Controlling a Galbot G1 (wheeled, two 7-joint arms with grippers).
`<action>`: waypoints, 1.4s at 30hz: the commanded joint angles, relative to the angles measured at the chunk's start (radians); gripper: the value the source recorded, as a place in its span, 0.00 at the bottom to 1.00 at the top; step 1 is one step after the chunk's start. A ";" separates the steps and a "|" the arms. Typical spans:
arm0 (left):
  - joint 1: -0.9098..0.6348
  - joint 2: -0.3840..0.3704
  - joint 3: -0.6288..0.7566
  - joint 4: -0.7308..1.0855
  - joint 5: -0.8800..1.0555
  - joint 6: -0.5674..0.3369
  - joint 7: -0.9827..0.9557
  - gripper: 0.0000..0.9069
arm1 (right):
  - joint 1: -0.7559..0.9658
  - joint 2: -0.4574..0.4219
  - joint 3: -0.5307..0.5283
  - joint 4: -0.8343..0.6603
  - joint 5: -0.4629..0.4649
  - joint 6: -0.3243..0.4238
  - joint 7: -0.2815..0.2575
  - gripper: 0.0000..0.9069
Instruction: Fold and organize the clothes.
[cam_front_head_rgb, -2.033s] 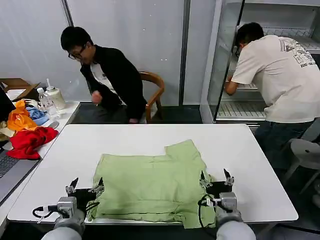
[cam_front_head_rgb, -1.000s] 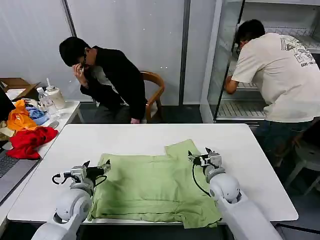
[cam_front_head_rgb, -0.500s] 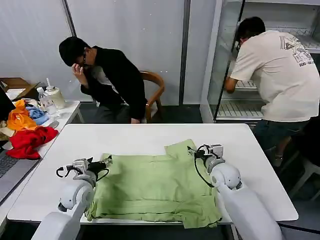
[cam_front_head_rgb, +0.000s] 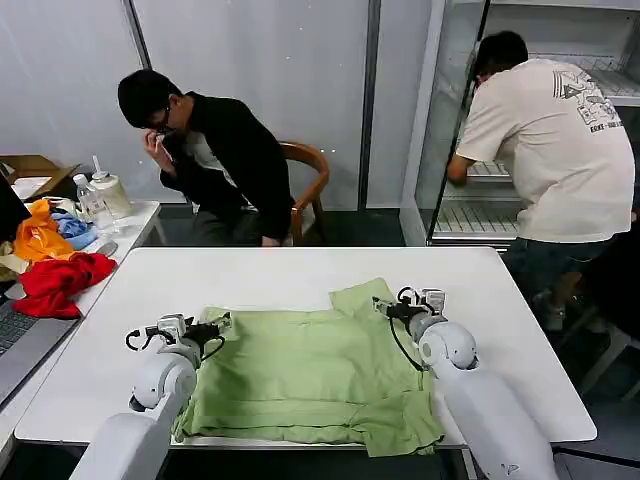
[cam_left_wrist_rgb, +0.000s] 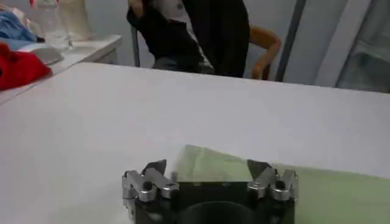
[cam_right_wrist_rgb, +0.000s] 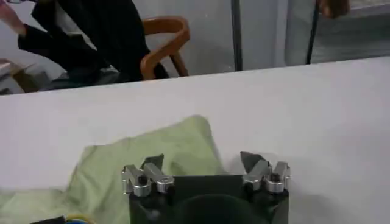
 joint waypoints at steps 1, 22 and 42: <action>-0.015 -0.003 0.011 0.062 0.004 -0.001 0.007 1.00 | 0.008 0.006 -0.002 -0.043 0.017 0.003 -0.009 1.00; 0.009 -0.011 0.010 0.079 0.013 -0.001 0.020 0.02 | -0.021 0.024 -0.011 -0.041 -0.036 0.010 0.018 0.00; -0.021 -0.014 0.013 0.078 0.017 -0.002 0.018 0.02 | 0.000 0.027 -0.011 -0.070 -0.054 0.079 0.026 0.00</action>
